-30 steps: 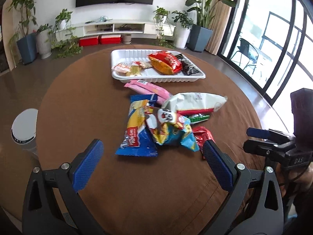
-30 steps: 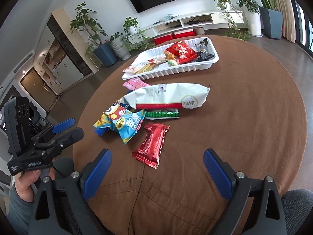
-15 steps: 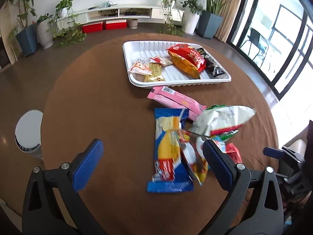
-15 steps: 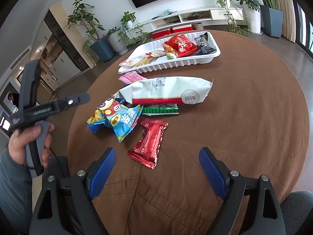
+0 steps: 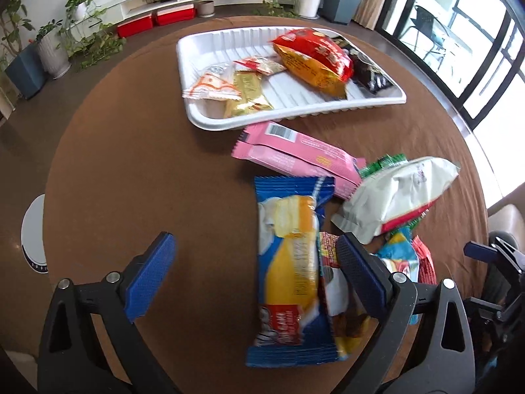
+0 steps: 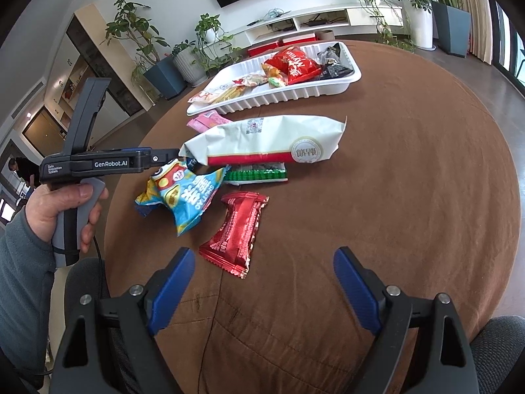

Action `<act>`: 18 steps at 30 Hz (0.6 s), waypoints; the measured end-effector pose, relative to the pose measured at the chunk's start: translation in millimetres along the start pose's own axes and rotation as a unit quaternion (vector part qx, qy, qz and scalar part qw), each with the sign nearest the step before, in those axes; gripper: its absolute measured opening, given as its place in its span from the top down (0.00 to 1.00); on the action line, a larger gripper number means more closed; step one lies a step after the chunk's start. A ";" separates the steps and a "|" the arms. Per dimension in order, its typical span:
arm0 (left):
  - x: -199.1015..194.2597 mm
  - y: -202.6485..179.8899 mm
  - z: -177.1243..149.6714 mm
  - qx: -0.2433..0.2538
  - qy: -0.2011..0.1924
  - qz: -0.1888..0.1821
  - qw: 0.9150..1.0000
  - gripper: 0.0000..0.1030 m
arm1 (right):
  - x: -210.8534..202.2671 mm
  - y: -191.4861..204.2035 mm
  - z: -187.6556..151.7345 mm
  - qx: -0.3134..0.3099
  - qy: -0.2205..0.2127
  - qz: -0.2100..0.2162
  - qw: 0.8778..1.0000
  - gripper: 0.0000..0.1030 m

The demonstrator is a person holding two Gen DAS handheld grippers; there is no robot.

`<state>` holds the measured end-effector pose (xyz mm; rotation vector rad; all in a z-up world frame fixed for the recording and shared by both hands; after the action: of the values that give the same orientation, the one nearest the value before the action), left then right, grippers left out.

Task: Organize snacks
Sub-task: 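Withdraw both tools from the tray back over the remaining snacks, then grasp the blue Lipo cake with the left tool while the right tool grasps the red bar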

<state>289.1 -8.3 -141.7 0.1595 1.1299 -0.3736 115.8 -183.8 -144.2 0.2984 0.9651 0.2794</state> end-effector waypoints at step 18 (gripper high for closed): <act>22.8 -3.9 -1.3 0.044 0.033 0.018 0.998 0.51 | 4.6 9.9 1.2 -0.016 0.002 -0.011 1.000 0.14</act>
<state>295.0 -16.3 -162.6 0.2707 1.1746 -0.3876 118.3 -173.2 -143.3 0.2584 0.9671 0.2741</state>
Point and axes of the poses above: each gripper's, at about its wrist camera, not at the fingertips, and x roughly the way its jaws point, y to its left, z to its top, the point moved 1 cm from there along x, roughly the way its jaws point
